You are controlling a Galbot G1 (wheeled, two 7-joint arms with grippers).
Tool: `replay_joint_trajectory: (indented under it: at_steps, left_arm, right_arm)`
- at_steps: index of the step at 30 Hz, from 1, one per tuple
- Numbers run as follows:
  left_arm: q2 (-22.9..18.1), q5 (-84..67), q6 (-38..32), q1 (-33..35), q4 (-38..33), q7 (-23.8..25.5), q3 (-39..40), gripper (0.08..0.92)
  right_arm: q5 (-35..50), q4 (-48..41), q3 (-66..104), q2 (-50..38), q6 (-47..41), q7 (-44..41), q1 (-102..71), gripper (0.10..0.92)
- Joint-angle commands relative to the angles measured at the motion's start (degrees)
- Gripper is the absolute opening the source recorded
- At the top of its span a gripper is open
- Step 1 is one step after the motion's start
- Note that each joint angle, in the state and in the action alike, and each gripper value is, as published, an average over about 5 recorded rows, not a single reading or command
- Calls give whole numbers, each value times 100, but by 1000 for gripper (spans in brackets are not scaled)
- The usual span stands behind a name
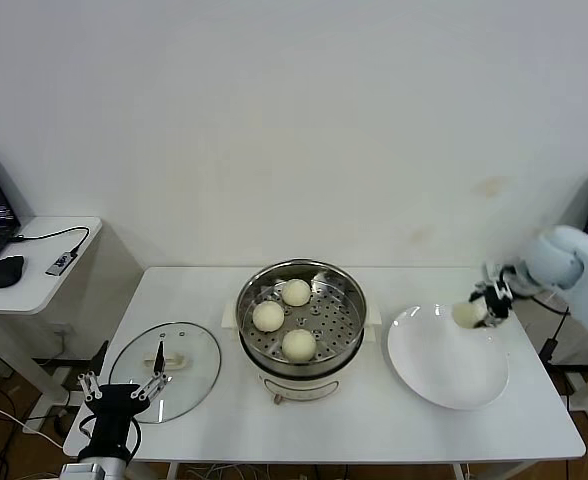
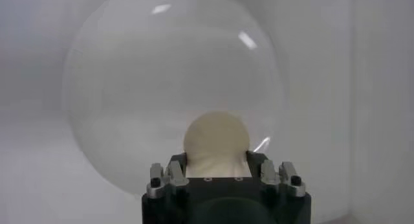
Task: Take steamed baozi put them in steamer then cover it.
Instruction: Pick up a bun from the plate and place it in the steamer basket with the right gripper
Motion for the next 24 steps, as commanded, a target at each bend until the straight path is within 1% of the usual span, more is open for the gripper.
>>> replay_joint_trajectory:
  at_steps: [1, 6, 11, 14, 18, 24]
  left_arm:
    - [17, -33, 80, -127, 1, 10, 0, 823]
    - [25, -48, 78, -94, 20, 9, -28, 823]
    - [-3, -35, 69, -71, 72, 2, -34, 823]
    - [8, -35, 69, -34, 51, 0, -69, 823]
    - [2, -48, 65, 16, 15, -9, -112, 823]
    - [-48, -45, 52, 56, 0, -25, -104, 823]
  right_arm:
    - [1899, 662, -2299, 645, -847, 314, 2911, 585]
    - [2590, 787, -2883, 1466, -1326, 677, 3403, 585]
    - [3337, 856, -3001, 2112, -1795, 1080, 3234, 588]
    - [3624, 879, -3057, 2417, -2048, 1316, 3057, 592]
    - [3749, 816, -3085, 2721, -2300, 1582, 2753, 594]
    - [3513, 604, -3109, 2956, -2542, 1881, 2275, 594]
